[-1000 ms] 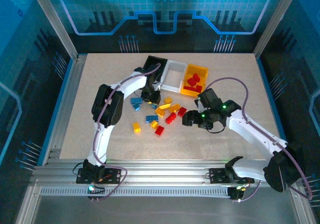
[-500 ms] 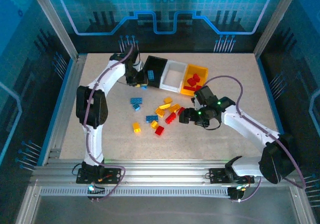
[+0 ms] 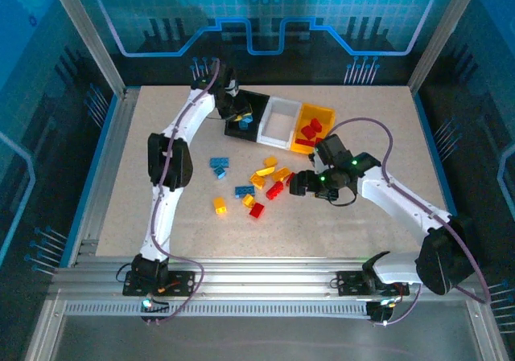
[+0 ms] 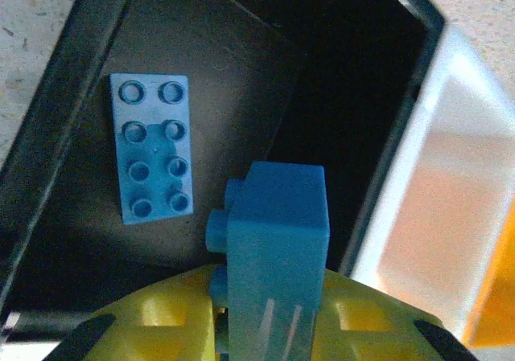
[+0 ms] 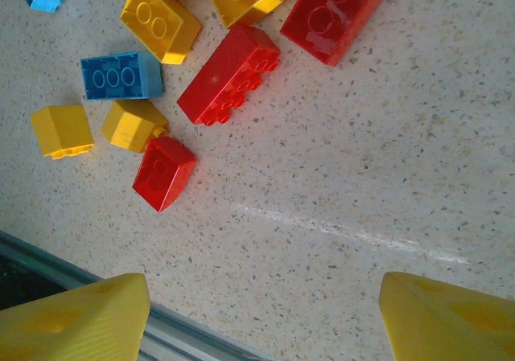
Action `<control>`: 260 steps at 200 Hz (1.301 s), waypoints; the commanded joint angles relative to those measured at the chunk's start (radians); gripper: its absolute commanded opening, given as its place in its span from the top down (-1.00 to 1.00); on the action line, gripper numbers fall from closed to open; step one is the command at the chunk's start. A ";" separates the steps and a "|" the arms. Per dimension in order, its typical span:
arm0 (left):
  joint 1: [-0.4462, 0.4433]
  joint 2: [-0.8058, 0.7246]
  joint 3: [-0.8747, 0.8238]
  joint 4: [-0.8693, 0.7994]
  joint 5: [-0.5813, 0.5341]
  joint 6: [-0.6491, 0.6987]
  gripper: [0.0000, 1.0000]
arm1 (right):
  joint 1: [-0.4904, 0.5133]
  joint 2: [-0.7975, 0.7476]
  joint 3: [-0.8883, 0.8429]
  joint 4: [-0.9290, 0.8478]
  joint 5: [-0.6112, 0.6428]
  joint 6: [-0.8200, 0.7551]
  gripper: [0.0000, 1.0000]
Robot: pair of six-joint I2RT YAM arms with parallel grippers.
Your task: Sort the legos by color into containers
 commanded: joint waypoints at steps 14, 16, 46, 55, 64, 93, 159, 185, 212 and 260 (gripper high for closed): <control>0.008 0.021 0.052 0.017 0.039 -0.079 0.57 | -0.035 -0.030 0.021 -0.045 0.002 -0.039 -0.53; 0.008 0.023 0.051 0.018 0.039 -0.080 0.57 | -0.037 -0.031 0.022 -0.046 0.001 -0.040 -0.53; 0.010 0.039 0.052 0.025 0.048 -0.085 0.52 | -0.063 -0.027 0.015 -0.047 -0.015 -0.050 -0.53; 0.010 0.045 0.052 0.026 0.052 -0.089 0.38 | -0.069 -0.025 0.012 -0.047 -0.020 -0.053 -0.54; 0.009 0.047 0.052 0.028 0.053 -0.092 0.31 | -0.075 -0.022 0.012 -0.046 -0.025 -0.056 -0.53; 0.011 0.049 0.054 0.033 0.056 -0.103 0.15 | -0.087 -0.021 0.004 -0.034 -0.035 -0.058 -0.53; 0.007 -0.035 0.015 0.010 0.065 -0.079 -0.12 | -0.094 -0.022 -0.009 -0.007 -0.058 -0.025 -0.53; 0.003 -0.155 -0.102 0.014 0.064 -0.034 -0.21 | -0.088 -0.033 -0.023 -0.008 -0.056 0.023 -0.53; -0.004 -0.316 -0.284 0.020 0.055 0.036 -0.29 | -0.064 -0.054 -0.046 -0.014 -0.044 0.092 -0.53; -0.027 -0.620 -0.692 -0.020 -0.001 0.201 -0.38 | 0.033 -0.105 -0.067 -0.047 0.037 0.192 -0.53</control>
